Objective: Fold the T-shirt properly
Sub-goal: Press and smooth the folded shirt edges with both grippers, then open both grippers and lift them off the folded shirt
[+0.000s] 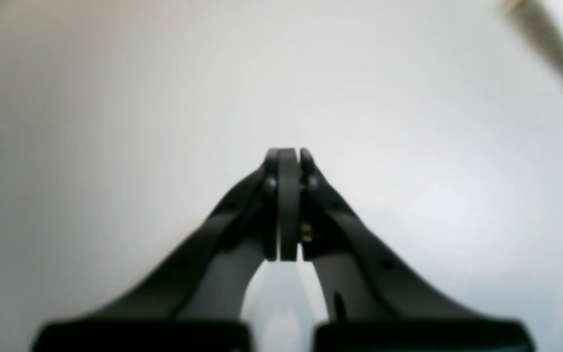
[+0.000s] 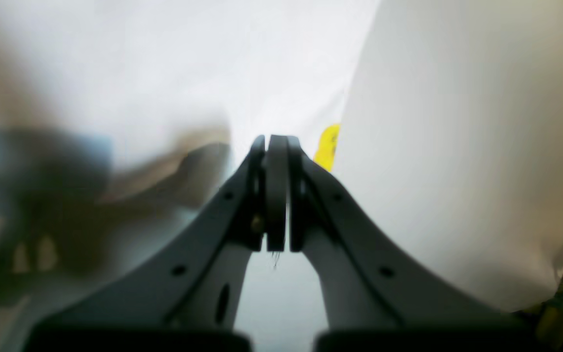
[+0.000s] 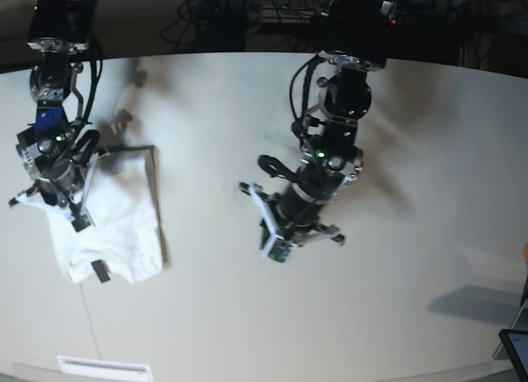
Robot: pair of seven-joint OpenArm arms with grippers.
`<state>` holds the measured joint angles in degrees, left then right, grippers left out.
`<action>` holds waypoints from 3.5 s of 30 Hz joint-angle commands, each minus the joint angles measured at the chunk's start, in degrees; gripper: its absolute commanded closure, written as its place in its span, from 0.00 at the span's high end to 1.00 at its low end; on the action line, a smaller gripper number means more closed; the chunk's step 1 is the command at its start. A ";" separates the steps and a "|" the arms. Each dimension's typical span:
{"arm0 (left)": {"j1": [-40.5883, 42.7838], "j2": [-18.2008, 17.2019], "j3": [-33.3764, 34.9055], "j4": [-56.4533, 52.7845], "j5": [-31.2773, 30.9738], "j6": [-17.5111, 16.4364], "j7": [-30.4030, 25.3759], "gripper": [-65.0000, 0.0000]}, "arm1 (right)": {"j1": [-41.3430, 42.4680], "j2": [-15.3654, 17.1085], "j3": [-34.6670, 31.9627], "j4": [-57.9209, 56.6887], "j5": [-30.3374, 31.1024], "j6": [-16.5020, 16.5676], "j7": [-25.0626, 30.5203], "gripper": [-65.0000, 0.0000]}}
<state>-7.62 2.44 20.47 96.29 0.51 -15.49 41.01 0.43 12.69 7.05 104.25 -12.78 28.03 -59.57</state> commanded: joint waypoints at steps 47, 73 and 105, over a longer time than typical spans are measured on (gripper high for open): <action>-9.57 6.56 33.55 -38.75 -19.11 4.28 -44.40 0.00 | -1.09 -1.30 9.52 -16.03 -4.94 0.41 22.96 0.00; -10.62 6.56 35.40 -43.76 -19.19 4.63 -39.30 0.00 | 0.50 -0.34 14.27 -20.95 -5.03 0.23 23.31 0.00; -7.90 3.67 25.55 -22.31 -19.11 6.91 -35.17 0.00 | 0.32 -0.95 20.34 -15.15 -10.04 0.41 25.68 0.00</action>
<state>-14.74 5.39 46.04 73.12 -18.28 -7.92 6.85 -0.30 10.72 27.24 87.83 -22.94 28.88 -35.00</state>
